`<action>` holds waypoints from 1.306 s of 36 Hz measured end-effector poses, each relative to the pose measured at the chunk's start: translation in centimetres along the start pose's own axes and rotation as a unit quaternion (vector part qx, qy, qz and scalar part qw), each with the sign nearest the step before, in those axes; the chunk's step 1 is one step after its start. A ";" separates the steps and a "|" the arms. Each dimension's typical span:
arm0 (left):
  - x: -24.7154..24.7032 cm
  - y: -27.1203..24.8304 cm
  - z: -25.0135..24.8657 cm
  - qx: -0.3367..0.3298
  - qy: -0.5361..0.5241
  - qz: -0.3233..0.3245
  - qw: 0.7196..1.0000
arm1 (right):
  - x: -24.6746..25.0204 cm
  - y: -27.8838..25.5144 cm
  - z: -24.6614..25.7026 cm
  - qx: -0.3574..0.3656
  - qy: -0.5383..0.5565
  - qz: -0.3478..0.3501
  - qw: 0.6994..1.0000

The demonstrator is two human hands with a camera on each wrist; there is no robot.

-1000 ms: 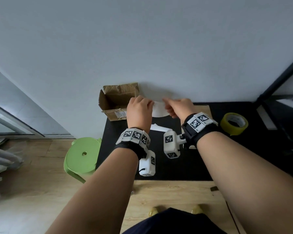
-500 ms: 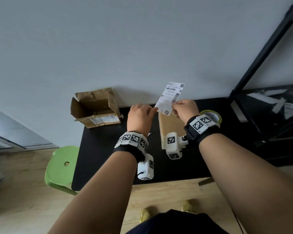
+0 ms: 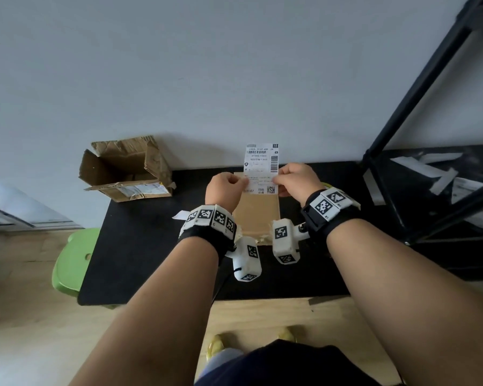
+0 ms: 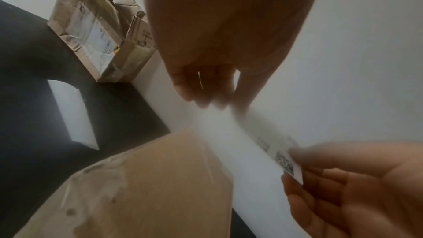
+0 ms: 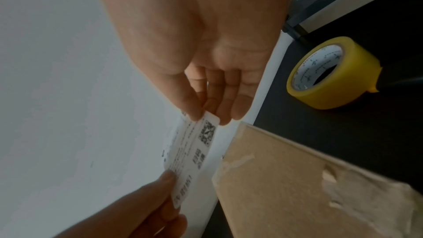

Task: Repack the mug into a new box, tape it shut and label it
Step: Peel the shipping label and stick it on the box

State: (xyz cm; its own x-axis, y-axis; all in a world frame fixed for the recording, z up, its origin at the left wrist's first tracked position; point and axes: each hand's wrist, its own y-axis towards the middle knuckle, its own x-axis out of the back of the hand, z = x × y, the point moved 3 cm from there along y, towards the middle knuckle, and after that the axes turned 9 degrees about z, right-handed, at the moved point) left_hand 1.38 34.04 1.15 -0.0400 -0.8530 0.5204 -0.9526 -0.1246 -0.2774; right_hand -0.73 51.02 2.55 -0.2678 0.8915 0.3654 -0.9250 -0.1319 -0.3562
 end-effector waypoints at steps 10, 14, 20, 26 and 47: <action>-1.2 -0.4 2.0 0.048 0.032 -0.028 0.998 | -1.0 0.3 -2.4 -0.043 -0.033 0.015 0.998; -1.4 -0.6 3.1 0.063 0.047 -0.011 0.997 | -2.0 0.8 -3.2 -0.064 -0.062 -0.001 0.996; -1.4 -0.4 4.4 0.072 0.042 0.010 0.996 | -3.2 0.9 -4.2 -0.085 -0.107 -0.021 0.990; -1.7 0.1 5.4 0.078 0.039 0.040 0.995 | -4.2 1.1 -4.8 -0.091 -0.135 -0.038 0.986; -2.2 1.1 5.7 0.077 0.101 0.064 0.990 | -4.7 2.0 -4.8 -0.123 -0.203 -0.043 0.970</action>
State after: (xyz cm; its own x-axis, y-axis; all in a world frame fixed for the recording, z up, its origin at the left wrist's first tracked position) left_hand 2.14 32.90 -4.93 -0.2326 -0.7498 0.6194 -0.8789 -0.1106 -0.4640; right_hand -0.03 48.67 -4.03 -0.3235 0.6435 0.6937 -0.8696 0.0868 -0.4861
